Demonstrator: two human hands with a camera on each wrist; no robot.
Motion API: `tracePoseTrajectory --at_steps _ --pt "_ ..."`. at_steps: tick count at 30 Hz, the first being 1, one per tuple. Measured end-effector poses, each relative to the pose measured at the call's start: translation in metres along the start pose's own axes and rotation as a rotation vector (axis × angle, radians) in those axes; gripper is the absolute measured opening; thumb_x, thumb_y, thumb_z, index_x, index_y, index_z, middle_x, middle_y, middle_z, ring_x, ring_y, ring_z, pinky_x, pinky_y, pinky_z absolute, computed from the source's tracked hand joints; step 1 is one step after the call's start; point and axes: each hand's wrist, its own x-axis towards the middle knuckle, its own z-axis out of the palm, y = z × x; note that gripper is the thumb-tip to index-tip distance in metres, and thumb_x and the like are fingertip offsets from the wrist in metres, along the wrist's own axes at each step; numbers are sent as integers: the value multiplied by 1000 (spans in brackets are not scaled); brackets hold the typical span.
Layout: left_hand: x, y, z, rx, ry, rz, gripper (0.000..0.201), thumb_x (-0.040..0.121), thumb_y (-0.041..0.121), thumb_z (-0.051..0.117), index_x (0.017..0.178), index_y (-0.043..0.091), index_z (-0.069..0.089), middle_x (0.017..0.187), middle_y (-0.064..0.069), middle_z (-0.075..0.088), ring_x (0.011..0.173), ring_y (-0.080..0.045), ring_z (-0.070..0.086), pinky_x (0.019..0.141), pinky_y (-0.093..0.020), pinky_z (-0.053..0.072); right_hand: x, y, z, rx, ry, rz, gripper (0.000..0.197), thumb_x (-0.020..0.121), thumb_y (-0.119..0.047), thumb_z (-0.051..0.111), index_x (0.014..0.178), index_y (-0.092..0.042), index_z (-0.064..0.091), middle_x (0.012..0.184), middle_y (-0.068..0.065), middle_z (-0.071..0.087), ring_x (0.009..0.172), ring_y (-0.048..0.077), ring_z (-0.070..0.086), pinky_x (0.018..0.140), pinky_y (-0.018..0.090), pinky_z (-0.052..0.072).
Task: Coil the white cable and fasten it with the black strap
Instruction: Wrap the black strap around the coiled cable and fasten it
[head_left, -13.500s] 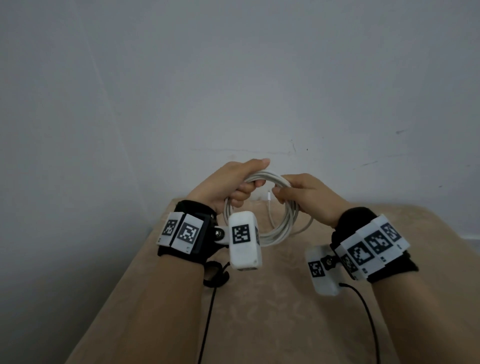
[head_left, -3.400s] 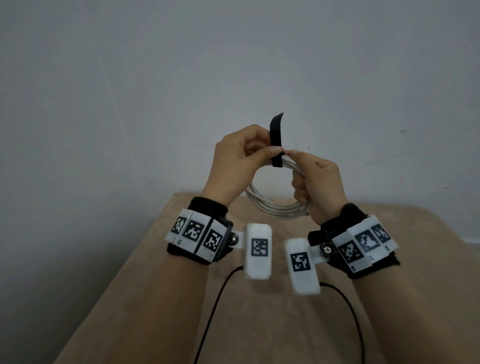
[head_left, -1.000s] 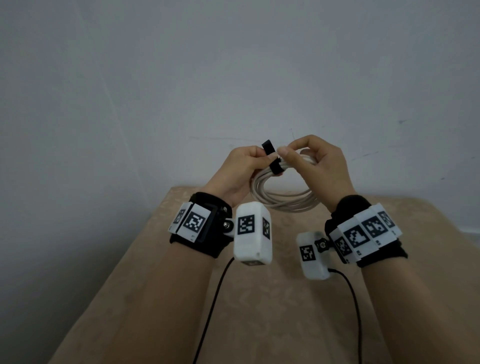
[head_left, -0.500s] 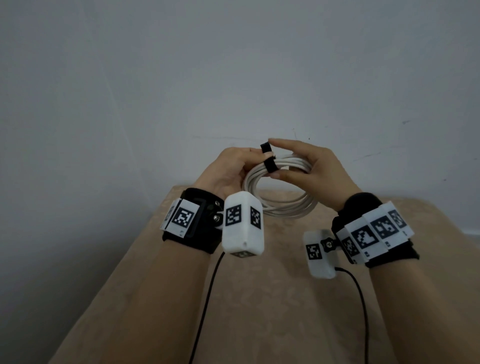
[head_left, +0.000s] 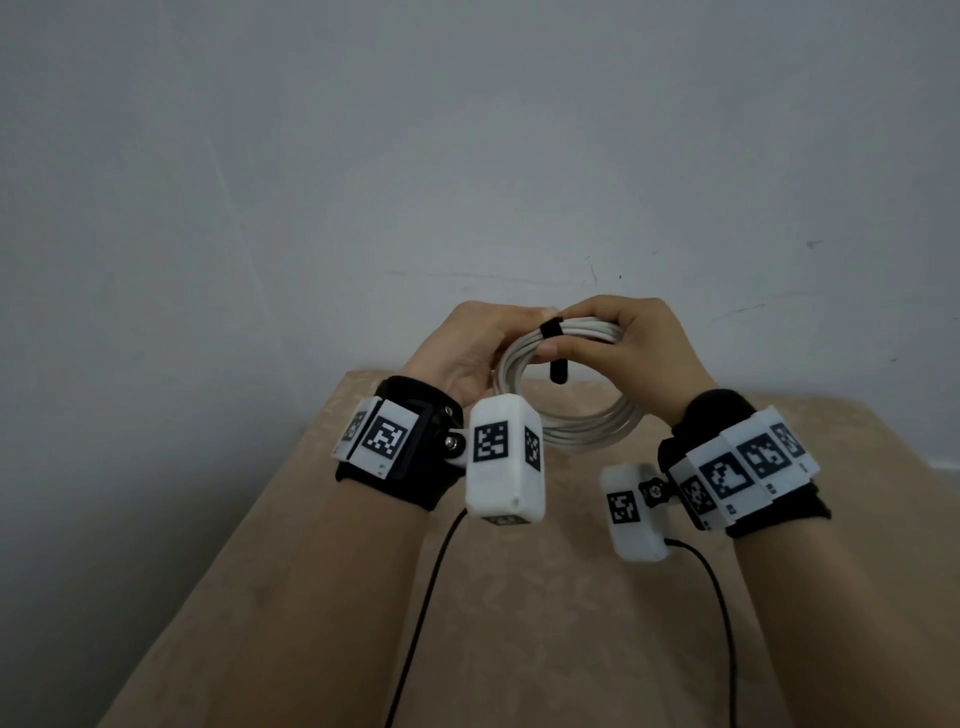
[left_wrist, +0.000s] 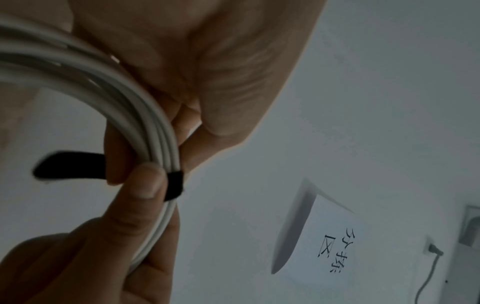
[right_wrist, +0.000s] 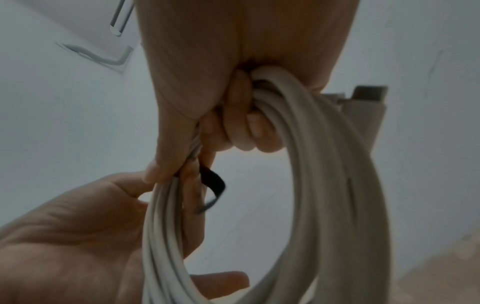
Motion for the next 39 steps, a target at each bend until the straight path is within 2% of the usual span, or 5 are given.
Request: tracePoseTrajectory --at_steps 11,17,21,28,39 --pt "7 0 -4 168 -68 105 20 88 20 65 84 2 70 57 0 66 55 -8 63 63 -22 53 3 -1 -7 70 52 144 30 68 -30 83 85 -16 62 55 -13 61 44 -1 48 42 15 37" --pt "8 -1 -11 191 -166 40 20 81 18 68 88 -1 71 68 -6 66 65 -13 61 89 -35 50 1 -3 -8 48 3 90 40 65 -27 85 95 -15 60 67 6 65 47 1 49 47 14 38" --pt "10 -2 -9 153 -122 11 16 86 13 64 86 -3 69 69 -9 63 61 -12 58 83 -31 51 1 2 -9 -83 -3 32 44 67 -40 80 101 -23 58 73 11 63 59 7 52 57 15 39" --pt "20 -10 -25 -72 29 -135 15 90 13 62 91 -2 66 65 -4 64 55 -9 55 96 -41 49 1 7 -8 -339 -87 -203 33 67 -36 80 98 -39 67 144 -5 37 128 14 38 100 29 35" --pt "21 -7 -32 -186 14 -196 13 88 13 64 82 2 65 65 -7 66 59 -10 54 95 -38 50 3 18 9 -605 -89 -420 12 71 -22 81 81 -25 75 152 9 34 135 34 36 102 51 35"
